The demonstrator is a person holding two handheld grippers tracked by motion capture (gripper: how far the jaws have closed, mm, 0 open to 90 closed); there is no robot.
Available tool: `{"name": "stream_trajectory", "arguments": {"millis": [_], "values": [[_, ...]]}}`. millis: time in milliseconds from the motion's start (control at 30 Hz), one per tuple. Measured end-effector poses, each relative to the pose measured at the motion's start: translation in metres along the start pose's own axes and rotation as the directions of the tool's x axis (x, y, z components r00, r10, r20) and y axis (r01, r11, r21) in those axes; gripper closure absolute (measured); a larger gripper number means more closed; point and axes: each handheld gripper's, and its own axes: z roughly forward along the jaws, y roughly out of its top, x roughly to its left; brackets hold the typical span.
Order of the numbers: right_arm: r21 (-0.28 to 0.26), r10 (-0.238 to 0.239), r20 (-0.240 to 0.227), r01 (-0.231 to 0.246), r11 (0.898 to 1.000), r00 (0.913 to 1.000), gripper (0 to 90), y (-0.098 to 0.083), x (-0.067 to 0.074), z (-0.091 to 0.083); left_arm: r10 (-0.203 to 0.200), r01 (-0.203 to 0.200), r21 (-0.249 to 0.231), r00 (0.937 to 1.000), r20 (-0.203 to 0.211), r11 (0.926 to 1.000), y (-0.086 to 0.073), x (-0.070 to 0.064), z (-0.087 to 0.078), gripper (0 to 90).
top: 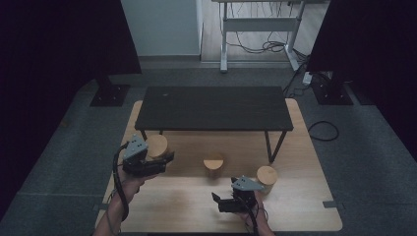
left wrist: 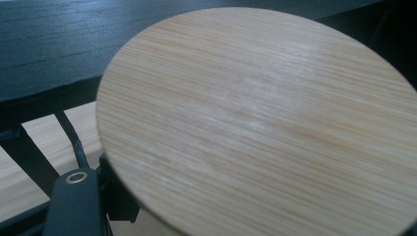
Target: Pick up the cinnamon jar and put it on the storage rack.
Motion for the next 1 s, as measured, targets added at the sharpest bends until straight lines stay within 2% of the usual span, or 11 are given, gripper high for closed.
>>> {"name": "stream_trajectory", "arguments": {"millis": [467, 1000], "values": [[-0.022, 0.003, 0.012, -0.003, 1.000, 0.9999, 6.2, -0.003, 0.001, -0.001, 0.022, -0.022, 0.003, 0.9997, -0.012, 0.9998, 0.014, -0.002, 0.001, 25.1], [-0.022, -0.005, 0.018, 0.006, 1.000, 0.9998, 6.2, -0.003, 0.003, -0.001, 0.041, -0.041, -0.002, 0.9989, -0.023, 0.9992, 0.027, -0.005, 0.001, 25.2]]}}
